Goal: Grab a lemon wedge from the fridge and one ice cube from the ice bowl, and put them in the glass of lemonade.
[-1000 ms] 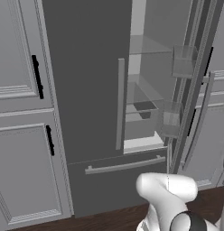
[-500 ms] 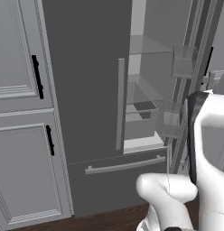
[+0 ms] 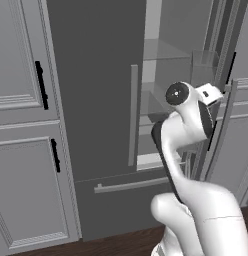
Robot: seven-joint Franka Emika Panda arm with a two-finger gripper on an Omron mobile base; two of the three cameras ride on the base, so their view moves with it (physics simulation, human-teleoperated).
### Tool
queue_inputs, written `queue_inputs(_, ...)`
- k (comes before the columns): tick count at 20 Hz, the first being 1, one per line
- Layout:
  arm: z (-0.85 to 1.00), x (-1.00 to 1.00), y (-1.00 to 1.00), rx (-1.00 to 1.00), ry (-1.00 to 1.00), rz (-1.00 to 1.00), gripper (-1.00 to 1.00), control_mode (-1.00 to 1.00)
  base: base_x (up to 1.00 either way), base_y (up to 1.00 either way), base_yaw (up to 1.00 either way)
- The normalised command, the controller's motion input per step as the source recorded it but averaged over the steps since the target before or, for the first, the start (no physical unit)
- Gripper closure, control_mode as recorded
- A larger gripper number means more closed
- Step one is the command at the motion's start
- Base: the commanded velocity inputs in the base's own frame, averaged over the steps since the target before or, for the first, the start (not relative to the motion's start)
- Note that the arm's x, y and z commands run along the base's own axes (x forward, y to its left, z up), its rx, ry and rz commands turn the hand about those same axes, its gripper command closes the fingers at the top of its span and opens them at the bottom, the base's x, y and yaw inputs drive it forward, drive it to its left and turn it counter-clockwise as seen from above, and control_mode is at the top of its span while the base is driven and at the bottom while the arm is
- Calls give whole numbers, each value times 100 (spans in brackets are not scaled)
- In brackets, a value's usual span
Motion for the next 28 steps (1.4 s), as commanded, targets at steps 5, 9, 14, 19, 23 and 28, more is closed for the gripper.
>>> queue_inputs(5, -18, 98, 6, -20, 28, 0, -100, -100, 0, 0, 0)
queue_inputs(9, 0, 50, -6, -20, 35, -3, -100, -100, 0, 0, 0)
queue_inputs(14, -12, 6, -30, -11, 18, -14, -100, -100, 0, 0, 0)
queue_inputs(19, -58, -1, -69, -1, 0, -18, -100, -100, 0, 0, 0)
queue_inputs(23, -64, 0, -79, -1, 0, -17, -100, -100, 0, 0, 0)
queue_inputs(28, -28, 0, -84, -1, -4, -17, -100, -100, 0, 0, 0)
